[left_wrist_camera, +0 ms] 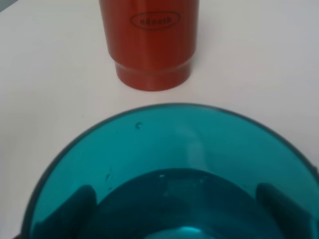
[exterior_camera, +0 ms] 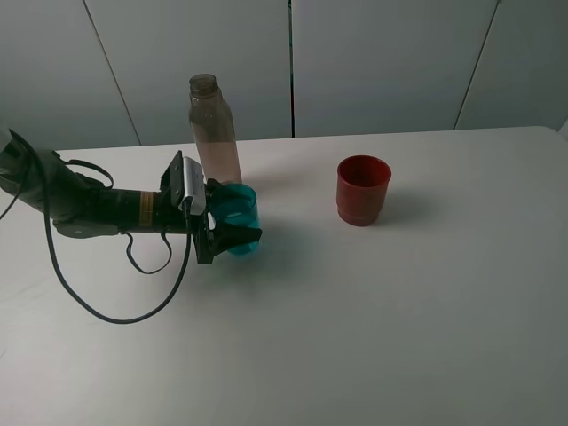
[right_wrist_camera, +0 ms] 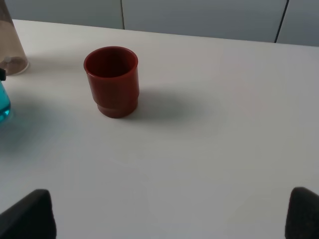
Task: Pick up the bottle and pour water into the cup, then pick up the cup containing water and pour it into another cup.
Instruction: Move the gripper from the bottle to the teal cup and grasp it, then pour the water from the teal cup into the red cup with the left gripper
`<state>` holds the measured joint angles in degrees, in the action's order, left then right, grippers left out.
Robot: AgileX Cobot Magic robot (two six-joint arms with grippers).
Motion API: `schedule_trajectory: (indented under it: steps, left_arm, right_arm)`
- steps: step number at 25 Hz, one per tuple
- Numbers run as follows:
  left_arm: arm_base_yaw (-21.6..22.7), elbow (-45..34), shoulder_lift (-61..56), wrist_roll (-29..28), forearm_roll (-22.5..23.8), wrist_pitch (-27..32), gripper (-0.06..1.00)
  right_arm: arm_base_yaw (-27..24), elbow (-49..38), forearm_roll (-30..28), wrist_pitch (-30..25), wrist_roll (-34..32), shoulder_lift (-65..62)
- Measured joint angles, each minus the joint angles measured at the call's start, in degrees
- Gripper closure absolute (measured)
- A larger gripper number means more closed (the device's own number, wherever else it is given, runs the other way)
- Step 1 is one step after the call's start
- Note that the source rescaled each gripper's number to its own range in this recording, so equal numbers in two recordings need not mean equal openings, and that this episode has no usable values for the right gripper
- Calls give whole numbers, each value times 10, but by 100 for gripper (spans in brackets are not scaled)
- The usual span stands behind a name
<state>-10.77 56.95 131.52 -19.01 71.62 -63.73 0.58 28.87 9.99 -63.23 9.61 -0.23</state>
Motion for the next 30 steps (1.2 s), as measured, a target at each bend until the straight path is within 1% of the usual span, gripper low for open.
schedule_trajectory:
  steps: [6,10,20,24,26,30]
  left_arm:
    - [0,0,1,-24,-31,1,81]
    - [-4,0,-7,-42,-37,5,81]
    - [-45,-1,-60,-82,-42,23,81]
    - [-65,-1,-82,-94,-63,27,81]
    - [-77,5,-93,-101,-71,40,81]
    - [-104,25,-110,-119,-75,87,81]
  right_arm:
    - [0,0,0,0,0,0]
    - [0,0,0,0,0,0]
    - [0,0,0,0,0,0]
    - [0,0,0,0,0,0]
    - [0,0,0,0,0,0]
    - [0,0,0,0,0,0]
